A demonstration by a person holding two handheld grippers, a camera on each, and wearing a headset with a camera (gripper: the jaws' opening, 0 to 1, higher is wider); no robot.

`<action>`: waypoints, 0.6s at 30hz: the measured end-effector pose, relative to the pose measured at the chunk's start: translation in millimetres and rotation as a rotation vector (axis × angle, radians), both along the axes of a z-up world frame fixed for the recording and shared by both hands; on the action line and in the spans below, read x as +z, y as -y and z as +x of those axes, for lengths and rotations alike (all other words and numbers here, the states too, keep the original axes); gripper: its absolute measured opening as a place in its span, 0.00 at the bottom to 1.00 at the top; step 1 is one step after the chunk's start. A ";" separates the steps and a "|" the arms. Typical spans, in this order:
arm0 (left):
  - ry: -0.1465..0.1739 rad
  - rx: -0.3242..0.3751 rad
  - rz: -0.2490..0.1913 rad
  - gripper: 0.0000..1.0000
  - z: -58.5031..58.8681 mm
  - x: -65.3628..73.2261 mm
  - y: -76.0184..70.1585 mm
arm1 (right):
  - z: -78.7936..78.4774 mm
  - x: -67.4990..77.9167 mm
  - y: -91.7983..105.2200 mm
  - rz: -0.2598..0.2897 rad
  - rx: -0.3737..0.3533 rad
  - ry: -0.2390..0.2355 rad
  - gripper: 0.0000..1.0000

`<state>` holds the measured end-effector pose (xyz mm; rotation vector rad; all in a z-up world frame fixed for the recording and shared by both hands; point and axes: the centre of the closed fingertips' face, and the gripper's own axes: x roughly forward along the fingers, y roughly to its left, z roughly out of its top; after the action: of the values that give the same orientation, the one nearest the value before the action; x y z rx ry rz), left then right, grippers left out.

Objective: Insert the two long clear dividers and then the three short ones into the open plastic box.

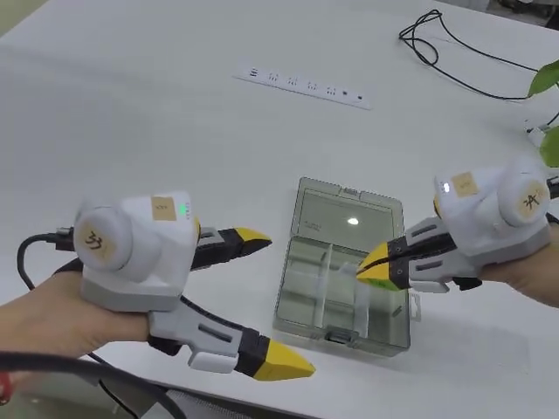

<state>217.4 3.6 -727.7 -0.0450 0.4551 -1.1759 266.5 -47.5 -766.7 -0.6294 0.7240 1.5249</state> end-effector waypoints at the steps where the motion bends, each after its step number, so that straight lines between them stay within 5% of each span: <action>1: 0.001 -0.001 0.001 0.95 -0.1 -0.3 0.0 | 0.0 0.0 -0.3 0.000 0.001 0.001 0.02; 18: 0.000 0.000 -0.001 0.95 1.6 -2.8 -2.5 | 3.0 -36.8 -2.7 -0.105 0.030 0.000 0.03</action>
<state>219.0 6.1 -730.5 -0.0453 0.4545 -1.1759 269.5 -44.8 -803.6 -0.7216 0.8021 1.5223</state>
